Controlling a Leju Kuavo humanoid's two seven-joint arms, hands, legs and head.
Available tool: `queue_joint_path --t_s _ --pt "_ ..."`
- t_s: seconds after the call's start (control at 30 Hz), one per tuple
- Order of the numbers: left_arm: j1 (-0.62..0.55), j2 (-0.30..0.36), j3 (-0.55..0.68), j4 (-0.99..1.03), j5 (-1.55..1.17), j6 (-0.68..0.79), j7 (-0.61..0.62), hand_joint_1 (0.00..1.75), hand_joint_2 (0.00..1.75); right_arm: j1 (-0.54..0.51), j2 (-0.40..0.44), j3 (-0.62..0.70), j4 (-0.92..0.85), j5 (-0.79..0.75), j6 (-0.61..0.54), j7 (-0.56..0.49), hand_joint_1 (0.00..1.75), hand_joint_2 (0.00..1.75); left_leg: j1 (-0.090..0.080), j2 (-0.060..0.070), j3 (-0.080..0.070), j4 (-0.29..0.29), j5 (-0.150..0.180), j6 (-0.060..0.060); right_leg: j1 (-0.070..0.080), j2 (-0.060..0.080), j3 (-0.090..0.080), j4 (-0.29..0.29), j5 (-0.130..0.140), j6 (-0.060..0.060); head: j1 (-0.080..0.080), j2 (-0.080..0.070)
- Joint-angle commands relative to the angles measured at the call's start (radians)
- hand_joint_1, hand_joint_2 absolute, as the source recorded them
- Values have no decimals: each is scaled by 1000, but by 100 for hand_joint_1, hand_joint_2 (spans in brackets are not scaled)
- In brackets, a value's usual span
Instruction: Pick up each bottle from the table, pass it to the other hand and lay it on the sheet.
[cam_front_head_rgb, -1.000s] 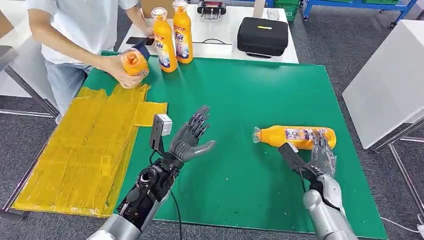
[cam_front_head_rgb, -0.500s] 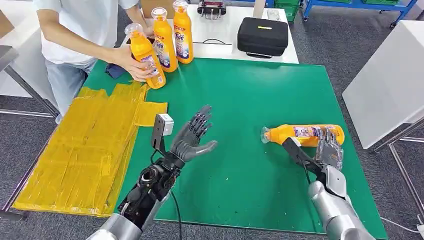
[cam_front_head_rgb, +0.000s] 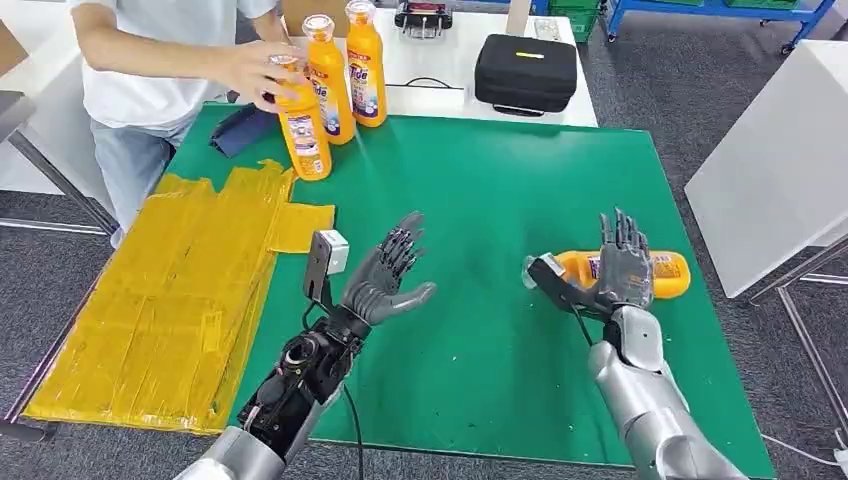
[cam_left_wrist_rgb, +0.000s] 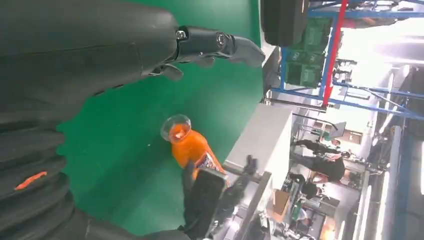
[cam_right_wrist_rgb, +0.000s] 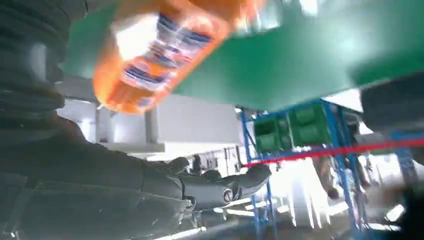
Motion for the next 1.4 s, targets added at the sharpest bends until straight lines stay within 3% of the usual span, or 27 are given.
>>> queue_joint_path --t_s 0.03,0.1,0.33,0.4,0.47,0.67,0.83,1.2,1.23,1.4 --pt "-43 11 -6 53 -3 1 6 0 175 -73 12 18 -17 21 59 29 0 175 1 3 2 1 -2 -3 1 2 2 0 -1 -3 0 0" --pt "-36 14 -4 42 -1 1 10 0 175 -104 -10 20 39 21 152 55 0 175 1 4 3 1 -3 -4 1 3 3 0 -1 -3 0 0" --pt "-34 17 -2 39 0 -2 11 0 175 -111 -18 18 58 18 141 48 0 175 1 2 2 0 -1 -2 1 1 2 -1 -1 -2 0 0" --pt "-34 16 -2 39 0 -1 11 0 175 -109 -15 19 58 18 139 49 0 175 2 4 8 1 -5 -5 3 3 8 -1 -3 -5 0 0" --pt "-36 20 1 41 6 -2 15 0 175 -145 -31 24 134 -2 308 62 0 175 1 1 2 0 -1 -2 1 1 2 -1 -1 -2 0 0" --pt "-48 24 12 66 21 -2 23 0 175 -183 -58 -3 231 -91 499 -7 0 175 1 1 3 0 -1 -2 1 0 4 -1 -1 -2 0 0" --pt "-50 24 12 72 29 3 24 0 175 -194 -63 -1 239 -129 552 -30 0 175 1 3 5 1 -3 -3 1 2 5 -1 -2 -3 0 0" --pt "-50 24 12 72 29 3 24 0 175 -195 -64 0 239 -129 552 -30 0 175 2 2 6 1 -3 -4 2 1 6 -1 -2 -4 0 0" --pt "-63 22 7 91 40 14 26 0 175 -209 -56 -1 231 -204 581 -102 0 175 1 2 4 1 -2 -3 1 1 4 -1 -1 -3 0 0" --pt "-58 23 1 89 45 16 23 0 175 -196 -72 26 222 -208 575 -99 0 175 1 1 3 0 -1 -2 1 0 3 -1 -1 -2 0 0"
